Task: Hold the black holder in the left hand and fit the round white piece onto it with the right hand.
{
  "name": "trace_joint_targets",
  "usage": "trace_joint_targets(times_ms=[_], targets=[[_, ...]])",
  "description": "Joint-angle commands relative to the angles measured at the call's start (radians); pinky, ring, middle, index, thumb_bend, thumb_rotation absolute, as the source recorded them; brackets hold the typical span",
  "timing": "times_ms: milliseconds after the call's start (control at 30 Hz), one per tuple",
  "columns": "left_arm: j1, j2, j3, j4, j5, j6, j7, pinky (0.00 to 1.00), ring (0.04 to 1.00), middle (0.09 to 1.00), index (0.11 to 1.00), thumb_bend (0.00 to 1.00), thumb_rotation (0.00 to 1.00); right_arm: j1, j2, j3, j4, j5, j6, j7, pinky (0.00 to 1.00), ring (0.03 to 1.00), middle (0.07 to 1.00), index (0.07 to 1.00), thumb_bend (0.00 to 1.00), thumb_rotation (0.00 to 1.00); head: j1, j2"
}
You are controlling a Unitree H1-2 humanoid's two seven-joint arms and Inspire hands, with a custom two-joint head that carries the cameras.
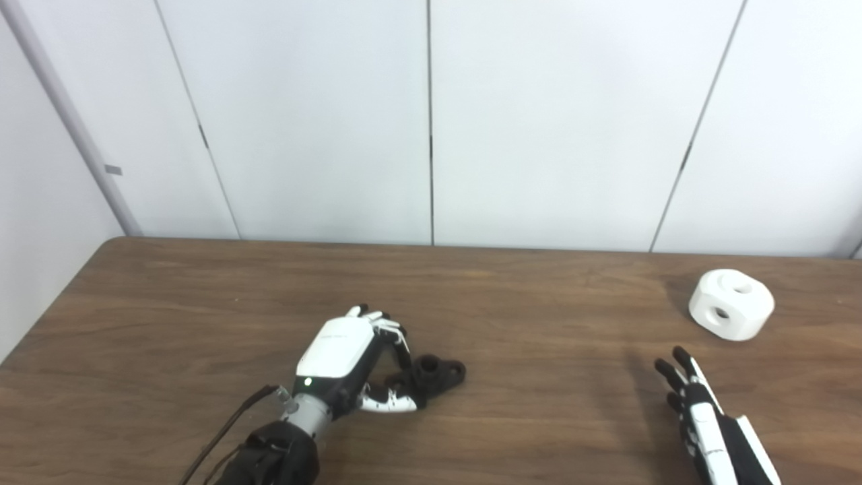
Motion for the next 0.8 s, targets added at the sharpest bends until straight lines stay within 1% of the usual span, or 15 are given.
trace_joint_targets(times_ms=[0, 133, 267, 333, 533, 600, 767], targets=[[0.005, -0.008, -0.016, -0.040, 0.017, -0.025, -0.016, 0.98, 0.895, 0.783, 0.486, 0.52, 0.05, -0.012, 0.018, 0.000, -0.044, -0.002, 0.002, -0.008, 1.00, 1.000, 0.940, 1.000, 0.58, 1.00, 0.000, 0.002], [0.033, -0.027, -0.028, -0.086, 0.029, -0.022, -0.050, 0.99, 0.898, 0.787, 0.486, 0.52, 0.05, -0.016, 0.022, 0.002, -0.065, -0.010, 0.026, -0.014, 1.00, 0.996, 0.937, 1.000, 0.60, 1.00, -0.019, 0.023], [0.061, -0.045, -0.030, -0.114, 0.027, -0.030, -0.063, 0.99, 0.893, 0.786, 0.486, 0.52, 0.05, -0.019, 0.028, 0.009, -0.088, -0.029, 0.052, -0.020, 1.00, 0.987, 0.931, 1.000, 0.61, 1.00, -0.040, 0.048], [0.075, -0.056, -0.033, -0.124, 0.027, -0.033, -0.069, 0.99, 0.895, 0.787, 0.486, 0.52, 0.05, -0.020, 0.030, 0.010, -0.102, -0.030, 0.067, -0.022, 1.00, 0.985, 0.930, 1.000, 0.62, 1.00, -0.045, 0.055], [0.118, -0.080, -0.053, -0.141, 0.051, -0.042, -0.072, 0.98, 0.889, 0.785, 0.486, 0.52, 0.05, -0.021, 0.027, 0.002, -0.134, -0.031, 0.098, -0.030, 1.00, 0.991, 0.932, 1.000, 0.62, 1.00, -0.067, 0.077], [0.136, -0.086, -0.061, -0.145, 0.062, -0.042, -0.073, 0.98, 0.890, 0.785, 0.486, 0.52, 0.05, -0.019, 0.022, -0.002, -0.144, -0.038, 0.108, -0.033, 1.00, 0.997, 0.934, 1.000, 0.61, 1.00, -0.072, 0.080], [0.166, -0.091, -0.075, -0.141, 0.085, -0.055, -0.060, 0.97, 0.885, 0.783, 0.487, 0.52, 0.05, -0.021, 0.016, -0.027, -0.157, -0.039, 0.122, -0.044, 1.00, 0.972, 0.926, 1.000, 0.60, 1.00, -0.079, 0.088]])
